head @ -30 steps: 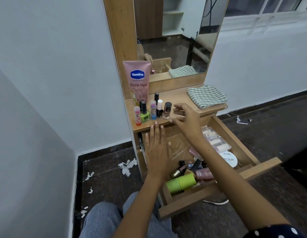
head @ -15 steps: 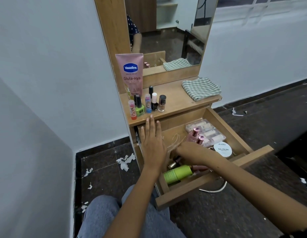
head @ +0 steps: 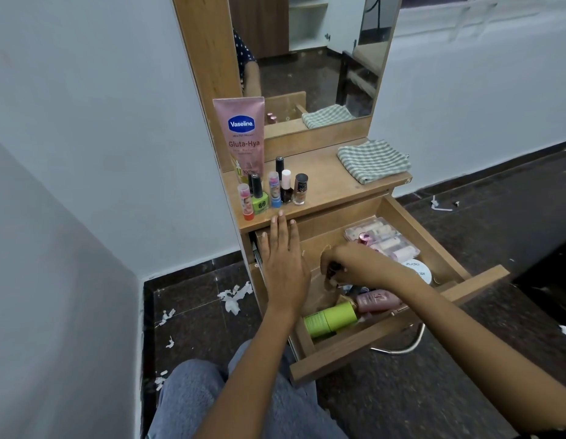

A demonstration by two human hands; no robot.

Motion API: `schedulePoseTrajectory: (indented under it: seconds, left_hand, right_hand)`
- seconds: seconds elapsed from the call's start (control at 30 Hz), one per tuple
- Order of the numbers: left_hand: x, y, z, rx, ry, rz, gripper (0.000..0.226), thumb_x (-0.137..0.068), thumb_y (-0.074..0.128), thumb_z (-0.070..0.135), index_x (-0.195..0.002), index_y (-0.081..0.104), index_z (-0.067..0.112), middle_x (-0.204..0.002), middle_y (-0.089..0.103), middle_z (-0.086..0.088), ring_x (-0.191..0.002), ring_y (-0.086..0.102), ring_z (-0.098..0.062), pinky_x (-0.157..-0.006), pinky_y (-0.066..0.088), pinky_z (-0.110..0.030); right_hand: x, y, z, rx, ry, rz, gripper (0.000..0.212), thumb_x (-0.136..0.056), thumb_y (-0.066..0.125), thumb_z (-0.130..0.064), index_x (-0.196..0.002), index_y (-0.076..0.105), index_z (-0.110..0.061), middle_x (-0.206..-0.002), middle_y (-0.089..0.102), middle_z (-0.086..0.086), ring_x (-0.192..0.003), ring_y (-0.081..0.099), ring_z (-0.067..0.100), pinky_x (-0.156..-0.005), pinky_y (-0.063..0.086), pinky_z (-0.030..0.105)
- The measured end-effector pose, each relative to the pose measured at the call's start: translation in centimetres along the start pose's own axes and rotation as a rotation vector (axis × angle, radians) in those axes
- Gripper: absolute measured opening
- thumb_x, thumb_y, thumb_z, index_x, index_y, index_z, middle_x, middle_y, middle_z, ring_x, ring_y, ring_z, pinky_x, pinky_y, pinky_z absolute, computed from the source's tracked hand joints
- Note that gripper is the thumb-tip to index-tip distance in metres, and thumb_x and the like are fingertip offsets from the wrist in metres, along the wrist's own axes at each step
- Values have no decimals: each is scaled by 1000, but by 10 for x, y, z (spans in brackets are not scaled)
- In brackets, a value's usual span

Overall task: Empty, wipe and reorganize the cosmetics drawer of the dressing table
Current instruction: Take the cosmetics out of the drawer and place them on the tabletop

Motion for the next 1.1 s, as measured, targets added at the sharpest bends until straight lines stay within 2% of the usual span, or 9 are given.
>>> schedulePoseTrajectory:
  seconds: [0.1, 0.2, 0.3, 0.37, 0.47, 0.63, 0.77, 0.93, 1.1]
  left_hand:
    - [0, 2, -2, -14, -14, -5, 62, -87, 56, 4, -145, 35, 6, -157, 16, -13, -146, 9, -26, -117, 16, -47]
    - [-1, 3, -3, -32, -25, -8, 71, -83, 62, 5, -147, 31, 8, -158, 17, -12, -146, 11, -25, -117, 17, -47]
    - [1, 1, -2, 1, -21, -2, 69, -87, 53, 9, -150, 24, 8, -158, 14, -12, -147, 8, -24, -117, 14, -47]
    - [1, 1, -2, -8, -24, -3, 63, -92, 40, 16, -151, 18, 7, -159, 12, -11, -147, 7, -24, -117, 13, -47]
    - [1, 1, -5, -10, -39, 6, 61, -93, 28, 22, -150, 17, 5, -159, 11, -13, -146, 9, -25, -115, 14, -47]
    - [-1, 4, -7, -18, -47, 12, 72, -94, 52, 23, -151, 11, 7, -159, 11, -13, -146, 10, -25, -115, 15, -46]
    - [-3, 9, -8, -60, -54, -27, 77, -93, 55, 33, -152, 12, 8, -159, 10, -11, -147, 7, -24, -115, 16, -47]
    - [-5, 9, -7, -85, -46, -30, 79, -91, 60, 33, -151, 15, 8, -158, 16, -11, -146, 12, -24, -114, 18, -47]
    - [-4, 9, -7, -85, -46, -55, 77, -89, 59, 26, -150, 17, 6, -158, 16, -12, -146, 13, -25, -114, 15, -46]
  right_hand:
    - [1, -40, 7, -277, 60, 211, 28, -80, 72, -13, -103, 60, -22, -107, 68, 1, -96, 64, 15, -84, 53, 32]
    - [1, -81, 5, -555, 99, 506, 40, -72, 79, -15, -107, 59, -17, -95, 67, -1, -90, 65, 13, -81, 56, 29]
    - [-3, -102, -1, -700, 139, 753, 39, -68, 84, -15, -99, 60, -14, -86, 68, -4, -82, 67, 9, -75, 56, 23]
    - [-6, -106, -7, -703, 172, 853, 37, -68, 84, -15, -97, 61, -13, -87, 67, -5, -82, 65, 8, -73, 53, 18]
    - [-11, -107, -19, -654, 202, 919, 32, -74, 80, -13, -100, 61, -12, -90, 67, -4, -83, 61, 5, -69, 47, 8]
    - [-14, -107, -29, -508, 239, 1012, 29, -80, 74, -16, -103, 57, -16, -93, 69, -4, -82, 61, 8, -70, 47, 19]
    - [-20, -105, -34, -444, 218, 1018, 27, -82, 71, -17, -102, 54, -17, -96, 66, -2, -85, 64, 14, -73, 55, 34]
    - [-24, -107, -41, -355, 167, 1026, 30, -83, 70, -15, -109, 57, -12, -107, 60, 3, -90, 64, 18, -76, 55, 35]
    - [-13, -103, -35, -405, 123, 1037, 38, -82, 72, -16, -116, 55, -14, -103, 63, 0, -84, 64, 12, -73, 56, 29]
Point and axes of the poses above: each hand's wrist, its own x-axis away from the middle knuckle, its own y-axis out of the palm, z = x × y, the point moved 10 cm from there along -x, towards the middle knuckle
